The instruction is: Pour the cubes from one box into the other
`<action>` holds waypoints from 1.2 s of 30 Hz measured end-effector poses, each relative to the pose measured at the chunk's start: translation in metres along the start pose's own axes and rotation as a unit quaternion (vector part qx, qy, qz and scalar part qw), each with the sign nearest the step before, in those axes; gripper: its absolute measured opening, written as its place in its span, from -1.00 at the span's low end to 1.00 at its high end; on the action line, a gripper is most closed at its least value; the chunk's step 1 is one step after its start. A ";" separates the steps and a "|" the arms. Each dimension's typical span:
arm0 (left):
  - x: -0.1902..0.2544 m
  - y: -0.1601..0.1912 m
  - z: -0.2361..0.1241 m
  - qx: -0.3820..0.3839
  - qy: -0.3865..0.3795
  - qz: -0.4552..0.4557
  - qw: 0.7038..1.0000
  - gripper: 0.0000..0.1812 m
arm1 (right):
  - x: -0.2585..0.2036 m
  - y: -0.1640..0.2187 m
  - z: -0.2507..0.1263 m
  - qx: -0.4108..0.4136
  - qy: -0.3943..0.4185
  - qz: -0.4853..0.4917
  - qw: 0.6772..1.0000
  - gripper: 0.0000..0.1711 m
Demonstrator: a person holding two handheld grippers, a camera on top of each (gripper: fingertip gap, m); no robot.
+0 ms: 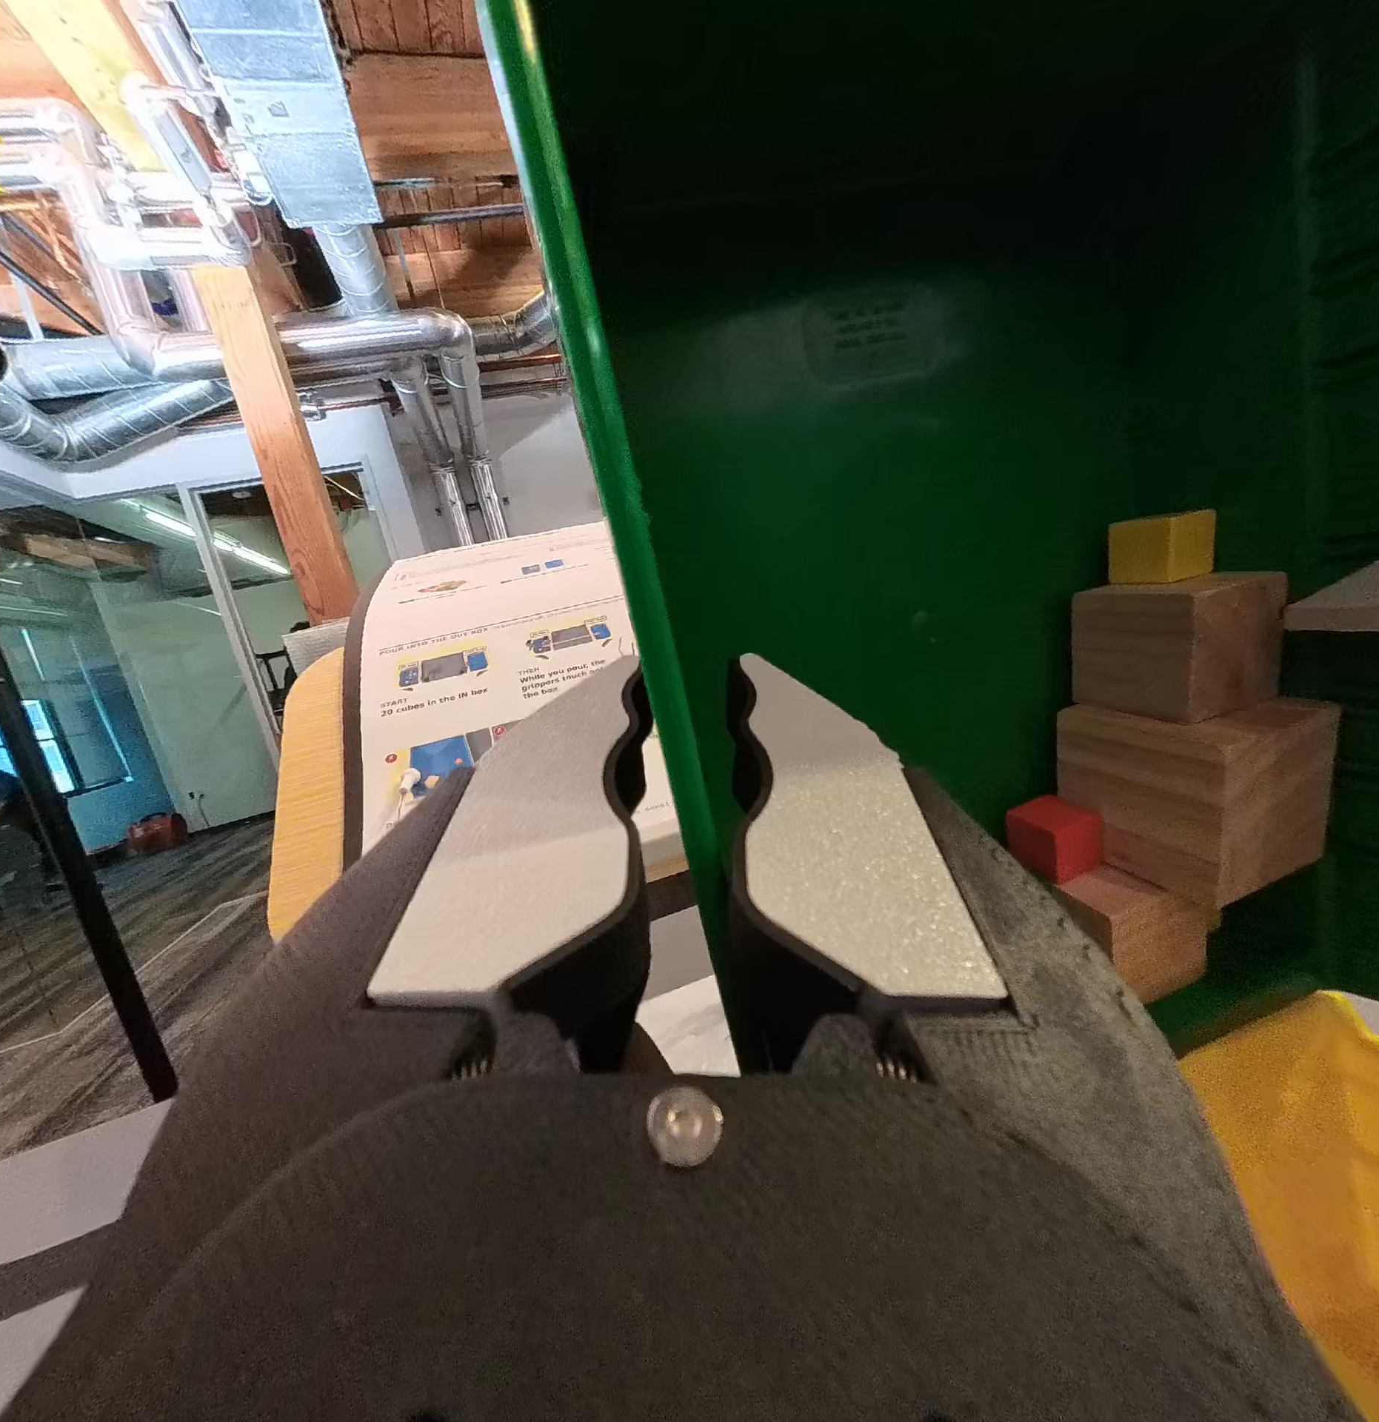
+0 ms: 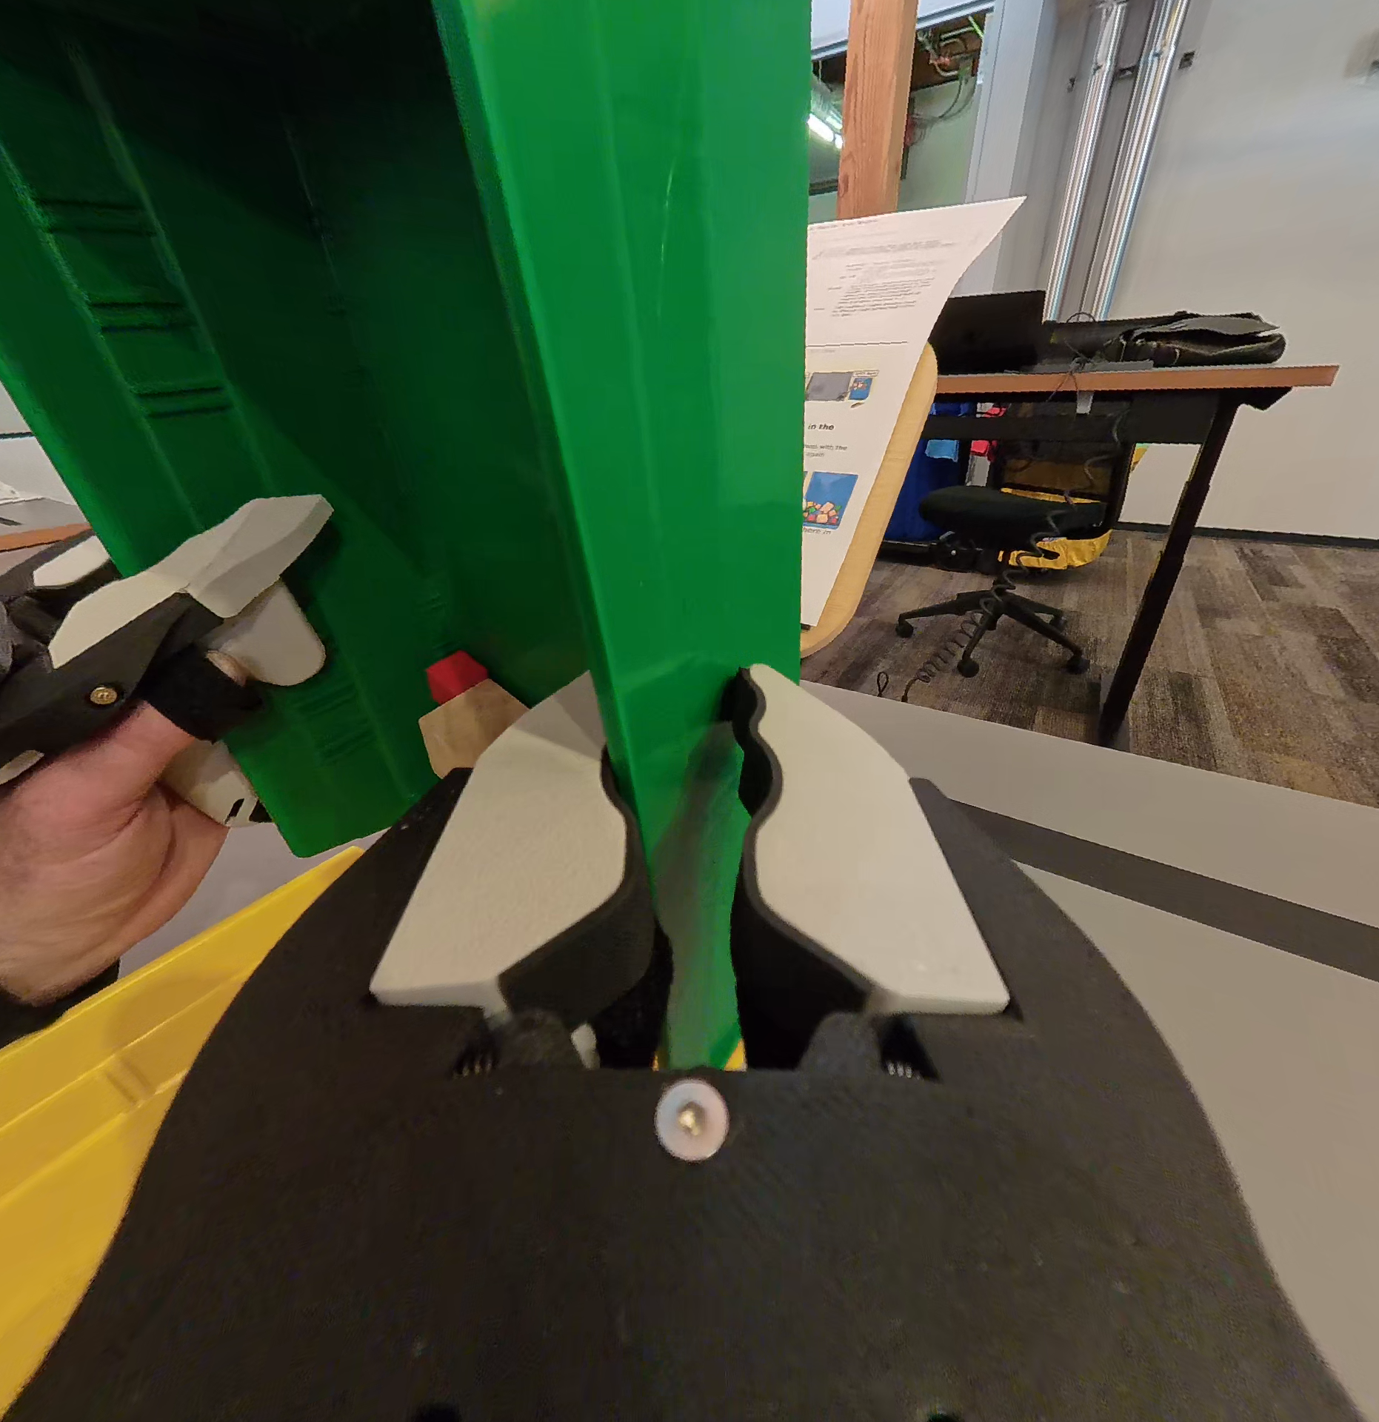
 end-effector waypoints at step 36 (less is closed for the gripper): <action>0.002 -0.021 0.003 -0.031 -0.050 0.019 0.998 -0.92 | -0.007 -0.031 -0.009 -0.028 -0.018 -0.032 0.999 -0.78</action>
Point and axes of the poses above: each gripper's, where its closed fingertips meet, z out along the fingers, y out of its underside, x = y × z across the jaws, the point moved 9 cm from there along -z, back along the fingers, and after that the axes turned 13 degrees about -y, right-handed, at the moved point
